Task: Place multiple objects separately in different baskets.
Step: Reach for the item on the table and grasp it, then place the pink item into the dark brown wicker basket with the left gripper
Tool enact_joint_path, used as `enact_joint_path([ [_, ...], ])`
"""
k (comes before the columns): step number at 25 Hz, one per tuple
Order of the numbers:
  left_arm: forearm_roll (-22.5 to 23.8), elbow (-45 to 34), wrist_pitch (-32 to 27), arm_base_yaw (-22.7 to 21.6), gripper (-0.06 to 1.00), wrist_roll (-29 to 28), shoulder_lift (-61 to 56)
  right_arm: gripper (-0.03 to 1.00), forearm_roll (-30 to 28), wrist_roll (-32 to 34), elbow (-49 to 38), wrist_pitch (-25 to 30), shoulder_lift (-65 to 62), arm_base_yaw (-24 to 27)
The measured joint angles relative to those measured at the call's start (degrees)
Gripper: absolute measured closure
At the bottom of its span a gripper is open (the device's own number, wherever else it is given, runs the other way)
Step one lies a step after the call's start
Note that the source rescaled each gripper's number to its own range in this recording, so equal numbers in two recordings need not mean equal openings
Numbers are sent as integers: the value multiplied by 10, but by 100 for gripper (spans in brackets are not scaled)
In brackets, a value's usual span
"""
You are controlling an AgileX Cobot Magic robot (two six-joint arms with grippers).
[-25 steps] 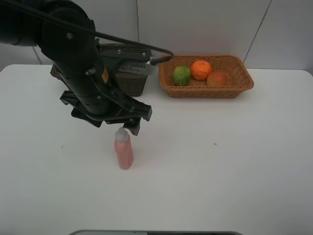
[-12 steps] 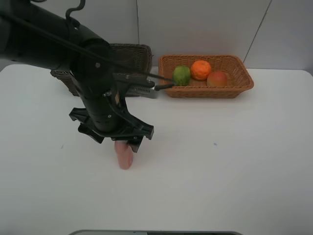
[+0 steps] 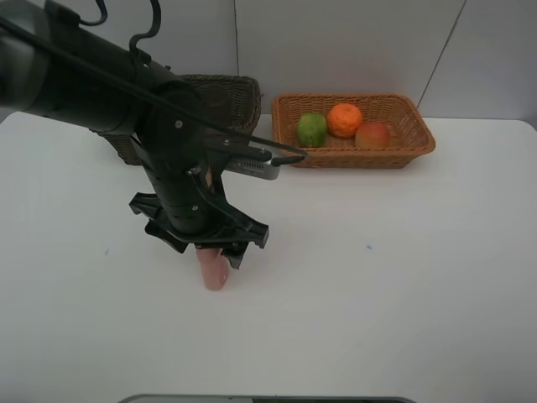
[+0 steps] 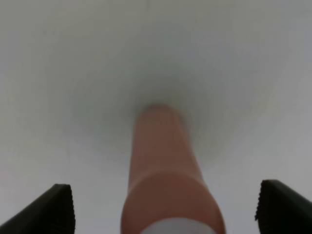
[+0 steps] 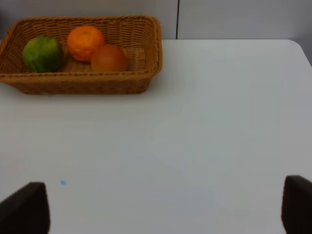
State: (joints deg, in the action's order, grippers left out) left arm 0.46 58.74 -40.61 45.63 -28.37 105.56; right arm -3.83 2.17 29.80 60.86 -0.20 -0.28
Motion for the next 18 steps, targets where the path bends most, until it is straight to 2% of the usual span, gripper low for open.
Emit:
enact_joint_path([
  [3,0,0,0,0,33,0,0,-3,0,0,0,0,0,0],
  [4,0,0,0,0,46,0,0,-3,0,0,0,0,0,0],
  [5,0,0,-1,0,52,0,0,-3,0,0,0,0,0,0],
  [18,0,0,-5,0,51,0,0,-3,0,0,0,0,0,0],
])
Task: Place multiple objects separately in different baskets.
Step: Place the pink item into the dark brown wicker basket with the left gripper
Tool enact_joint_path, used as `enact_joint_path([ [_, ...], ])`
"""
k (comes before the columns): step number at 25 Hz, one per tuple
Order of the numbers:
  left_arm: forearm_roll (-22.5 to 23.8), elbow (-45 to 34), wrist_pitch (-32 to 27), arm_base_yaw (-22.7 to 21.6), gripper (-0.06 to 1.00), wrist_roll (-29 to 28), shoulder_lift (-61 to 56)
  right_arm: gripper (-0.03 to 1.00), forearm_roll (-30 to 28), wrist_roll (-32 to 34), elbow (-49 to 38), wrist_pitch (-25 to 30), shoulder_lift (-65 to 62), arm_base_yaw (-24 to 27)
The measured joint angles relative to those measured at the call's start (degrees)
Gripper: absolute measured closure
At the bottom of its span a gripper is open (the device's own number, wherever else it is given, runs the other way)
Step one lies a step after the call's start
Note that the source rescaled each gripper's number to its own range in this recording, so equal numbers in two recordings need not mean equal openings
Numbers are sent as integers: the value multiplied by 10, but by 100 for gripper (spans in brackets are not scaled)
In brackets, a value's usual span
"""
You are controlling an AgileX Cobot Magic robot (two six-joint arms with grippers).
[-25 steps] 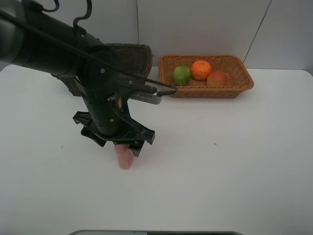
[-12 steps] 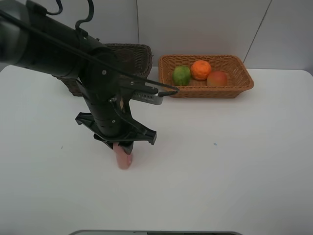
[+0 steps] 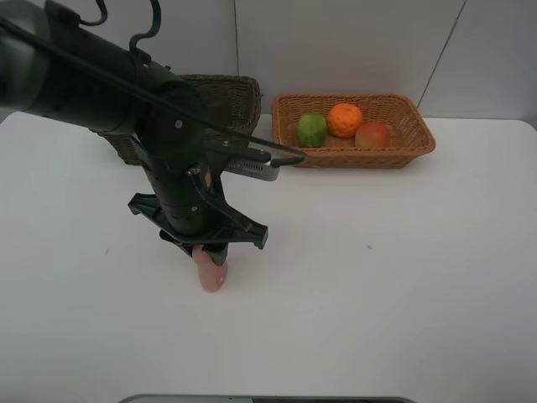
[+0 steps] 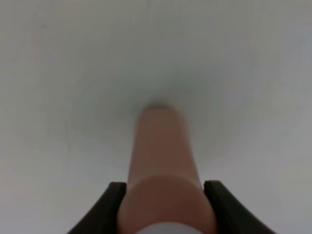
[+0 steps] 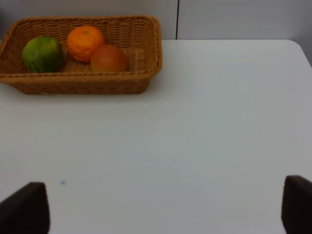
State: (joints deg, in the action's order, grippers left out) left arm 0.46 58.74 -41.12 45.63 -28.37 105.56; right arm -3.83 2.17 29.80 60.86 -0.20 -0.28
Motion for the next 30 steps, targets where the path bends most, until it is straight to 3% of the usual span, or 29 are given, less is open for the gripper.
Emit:
enact_joint_path([
  [10,0,0,-1,0,51,1,-8,-3,0,0,0,0,0,0],
  [16,2,13,-2,-10,51,2,-71,-3,0,0,0,0,0,0],
  [30,112,121,-52,-144,51,10,-122,-3,0,0,0,0,0,0],
])
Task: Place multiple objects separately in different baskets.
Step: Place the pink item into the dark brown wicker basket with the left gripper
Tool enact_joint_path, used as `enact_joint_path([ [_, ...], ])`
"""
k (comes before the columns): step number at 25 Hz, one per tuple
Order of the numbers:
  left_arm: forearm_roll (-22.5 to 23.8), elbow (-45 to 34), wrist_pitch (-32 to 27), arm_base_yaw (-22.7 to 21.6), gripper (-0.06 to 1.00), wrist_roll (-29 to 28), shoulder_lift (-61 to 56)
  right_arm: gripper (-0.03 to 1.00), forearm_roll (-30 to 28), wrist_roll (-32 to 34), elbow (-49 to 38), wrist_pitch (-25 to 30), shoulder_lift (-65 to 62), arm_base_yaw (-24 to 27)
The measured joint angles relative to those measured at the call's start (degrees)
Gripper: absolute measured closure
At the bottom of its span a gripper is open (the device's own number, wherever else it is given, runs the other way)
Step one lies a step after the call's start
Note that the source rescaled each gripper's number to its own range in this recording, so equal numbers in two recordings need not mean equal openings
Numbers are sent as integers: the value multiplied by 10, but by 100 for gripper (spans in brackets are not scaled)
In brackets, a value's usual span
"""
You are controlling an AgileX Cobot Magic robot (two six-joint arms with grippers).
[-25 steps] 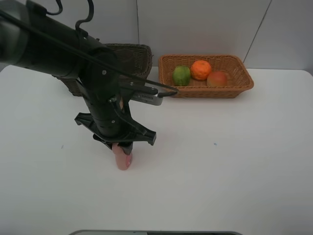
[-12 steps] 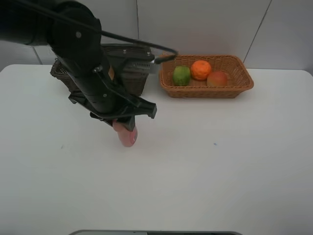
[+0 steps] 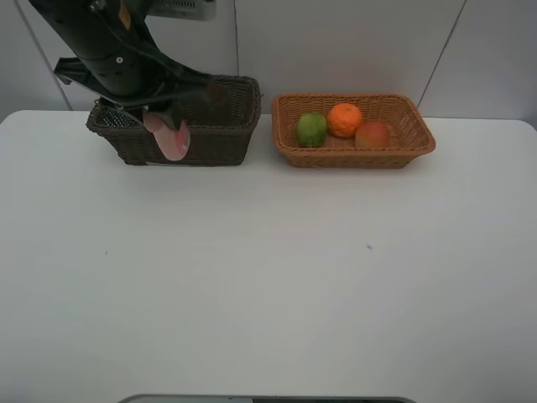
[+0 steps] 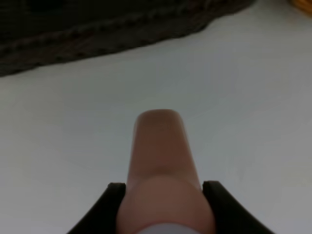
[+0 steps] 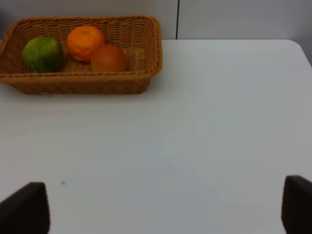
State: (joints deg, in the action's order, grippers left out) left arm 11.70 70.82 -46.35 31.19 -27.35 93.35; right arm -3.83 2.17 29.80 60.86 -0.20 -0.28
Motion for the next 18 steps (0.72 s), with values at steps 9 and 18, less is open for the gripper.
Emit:
enact_joint_path([
  [9,1,42,-8,-108,51,26,0,-3,0,0,0,0,0,0],
  [18,2,89,16,-195,51,50,45,-3,0,0,0,0,0,0],
])
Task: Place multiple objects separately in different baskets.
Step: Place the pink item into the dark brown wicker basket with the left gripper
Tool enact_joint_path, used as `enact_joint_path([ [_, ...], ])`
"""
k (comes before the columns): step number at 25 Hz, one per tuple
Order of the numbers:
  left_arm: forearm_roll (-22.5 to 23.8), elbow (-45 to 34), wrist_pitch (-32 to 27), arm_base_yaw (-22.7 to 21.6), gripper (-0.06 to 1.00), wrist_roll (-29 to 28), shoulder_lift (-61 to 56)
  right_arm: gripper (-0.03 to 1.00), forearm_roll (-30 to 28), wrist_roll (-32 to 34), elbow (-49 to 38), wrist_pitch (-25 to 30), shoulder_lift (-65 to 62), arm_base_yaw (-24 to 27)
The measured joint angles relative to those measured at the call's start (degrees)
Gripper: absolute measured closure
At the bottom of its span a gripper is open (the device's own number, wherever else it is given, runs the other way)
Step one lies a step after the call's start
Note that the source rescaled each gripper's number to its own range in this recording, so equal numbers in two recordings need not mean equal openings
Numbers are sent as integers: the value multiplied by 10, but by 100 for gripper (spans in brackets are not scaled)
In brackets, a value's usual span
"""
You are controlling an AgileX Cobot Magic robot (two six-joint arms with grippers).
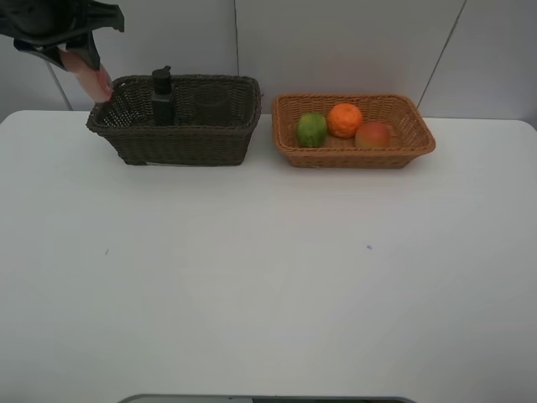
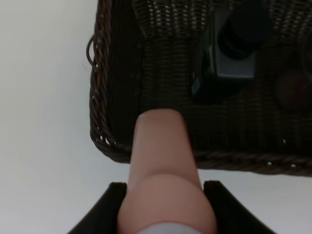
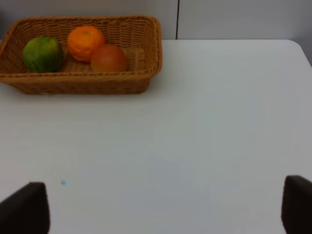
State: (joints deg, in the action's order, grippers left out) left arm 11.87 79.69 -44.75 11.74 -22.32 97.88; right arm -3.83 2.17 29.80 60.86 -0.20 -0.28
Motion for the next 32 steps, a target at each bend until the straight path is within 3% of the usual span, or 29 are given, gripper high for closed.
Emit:
enact_joint_path([
  [9,-6,107,8,-11,51,24,126,-3,0,0,0,0,0,0],
  [20,-15,111,50,-16,51,26,185,-3,0,0,0,0,0,0],
  [32,-24,111,53,-17,51,35,209,-3,0,0,0,0,0,0],
])
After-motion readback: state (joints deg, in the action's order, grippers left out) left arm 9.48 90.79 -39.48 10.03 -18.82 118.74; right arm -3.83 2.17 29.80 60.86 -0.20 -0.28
